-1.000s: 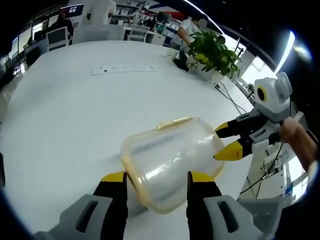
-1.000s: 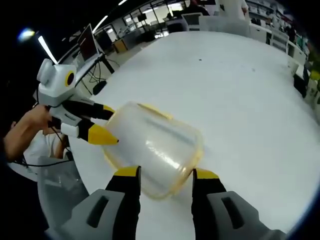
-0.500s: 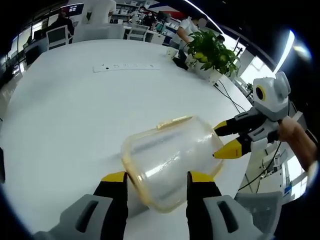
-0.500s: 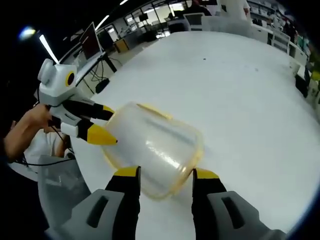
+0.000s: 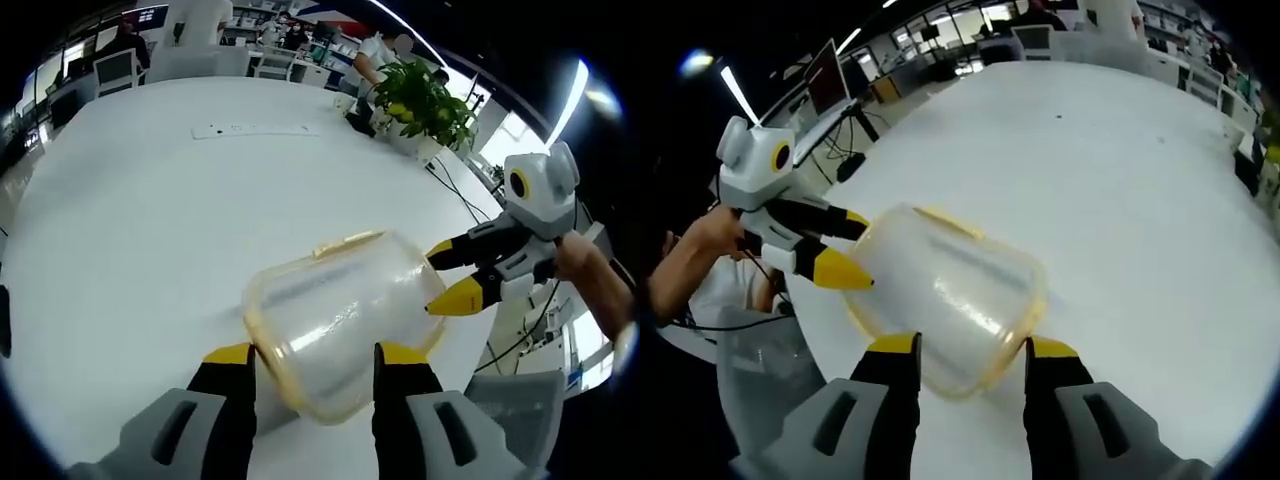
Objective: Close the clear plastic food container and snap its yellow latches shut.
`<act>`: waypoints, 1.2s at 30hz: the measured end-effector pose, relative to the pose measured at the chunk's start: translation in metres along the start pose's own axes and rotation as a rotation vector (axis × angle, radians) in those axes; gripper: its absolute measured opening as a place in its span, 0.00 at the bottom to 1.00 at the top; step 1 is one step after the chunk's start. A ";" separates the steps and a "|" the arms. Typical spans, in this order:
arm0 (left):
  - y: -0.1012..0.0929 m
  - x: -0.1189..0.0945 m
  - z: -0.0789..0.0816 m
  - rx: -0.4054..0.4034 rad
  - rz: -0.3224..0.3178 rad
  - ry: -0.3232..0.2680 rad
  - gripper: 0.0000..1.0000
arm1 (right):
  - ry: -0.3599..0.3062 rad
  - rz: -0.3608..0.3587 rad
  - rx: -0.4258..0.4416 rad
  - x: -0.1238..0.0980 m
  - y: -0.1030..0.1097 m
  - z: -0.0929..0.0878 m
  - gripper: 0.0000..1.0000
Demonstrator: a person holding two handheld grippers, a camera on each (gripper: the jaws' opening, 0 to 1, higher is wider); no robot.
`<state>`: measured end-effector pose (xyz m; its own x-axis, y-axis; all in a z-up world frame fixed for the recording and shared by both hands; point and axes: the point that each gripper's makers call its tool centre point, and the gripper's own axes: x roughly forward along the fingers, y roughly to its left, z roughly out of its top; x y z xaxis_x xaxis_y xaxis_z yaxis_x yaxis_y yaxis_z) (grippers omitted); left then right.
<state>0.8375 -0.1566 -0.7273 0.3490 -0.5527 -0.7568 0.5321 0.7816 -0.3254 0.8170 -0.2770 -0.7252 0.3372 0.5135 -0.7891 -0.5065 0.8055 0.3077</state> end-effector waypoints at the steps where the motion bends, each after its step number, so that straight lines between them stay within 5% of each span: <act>1: 0.000 -0.001 -0.001 -0.001 0.000 -0.001 0.40 | -0.001 0.000 0.000 0.000 0.001 0.000 0.37; 36: 0.011 -0.026 -0.030 -0.025 0.009 -0.006 0.40 | -0.018 0.013 -0.007 0.008 0.034 -0.008 0.38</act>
<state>0.8114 -0.1248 -0.7287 0.3588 -0.5470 -0.7563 0.5091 0.7938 -0.3326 0.7963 -0.2481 -0.7252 0.3447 0.5292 -0.7753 -0.5168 0.7965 0.3139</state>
